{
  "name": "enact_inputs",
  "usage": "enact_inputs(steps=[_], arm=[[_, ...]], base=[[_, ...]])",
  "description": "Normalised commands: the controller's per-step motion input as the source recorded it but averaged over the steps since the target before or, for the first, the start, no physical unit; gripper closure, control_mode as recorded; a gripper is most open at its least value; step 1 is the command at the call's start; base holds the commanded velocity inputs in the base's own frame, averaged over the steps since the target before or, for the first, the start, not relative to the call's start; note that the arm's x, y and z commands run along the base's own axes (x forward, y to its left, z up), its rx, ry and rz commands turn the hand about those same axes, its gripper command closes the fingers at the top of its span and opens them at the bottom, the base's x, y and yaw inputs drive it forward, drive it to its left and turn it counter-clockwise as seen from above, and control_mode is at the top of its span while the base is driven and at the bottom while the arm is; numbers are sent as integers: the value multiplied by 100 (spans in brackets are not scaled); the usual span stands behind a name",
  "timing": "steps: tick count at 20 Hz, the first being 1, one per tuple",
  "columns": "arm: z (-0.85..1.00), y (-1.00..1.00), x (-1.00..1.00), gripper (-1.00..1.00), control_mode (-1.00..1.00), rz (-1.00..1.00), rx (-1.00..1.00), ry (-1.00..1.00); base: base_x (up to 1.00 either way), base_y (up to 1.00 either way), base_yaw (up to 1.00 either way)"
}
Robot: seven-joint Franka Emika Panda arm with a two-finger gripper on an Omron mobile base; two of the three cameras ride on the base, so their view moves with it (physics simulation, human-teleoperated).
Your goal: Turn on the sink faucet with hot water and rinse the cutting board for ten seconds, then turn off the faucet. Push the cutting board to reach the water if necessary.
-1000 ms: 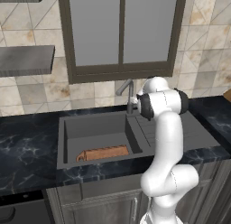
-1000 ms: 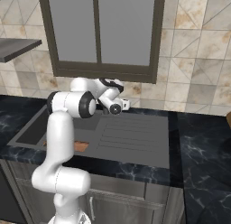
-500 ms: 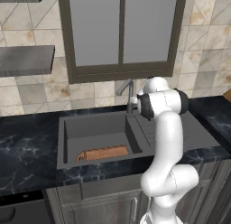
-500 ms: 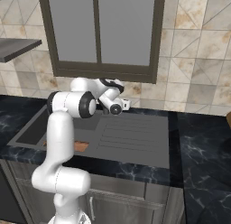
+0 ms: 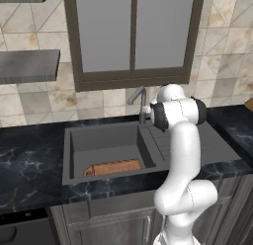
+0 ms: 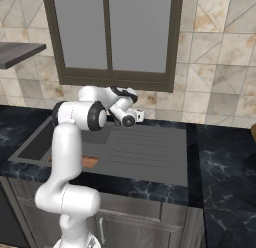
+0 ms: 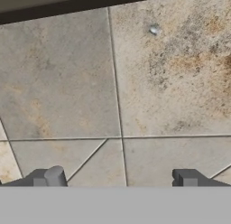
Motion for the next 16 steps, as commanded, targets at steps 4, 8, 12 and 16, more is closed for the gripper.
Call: enact_inputs(steps=[4, 8, 12, 16], arm=[[0, -14, 0, -100, -100, 0, 0, 0], [0, -13, 0, -100, -100, 0, 0, 0], [0, -9, 0, -100, -100, 0, 0, 0], [0, -8, 0, -100, -100, 0, 0, 0]], base=[[0, 0, 0], [0, 0, 0], [0, 0, 0], [0, 0, 0]])
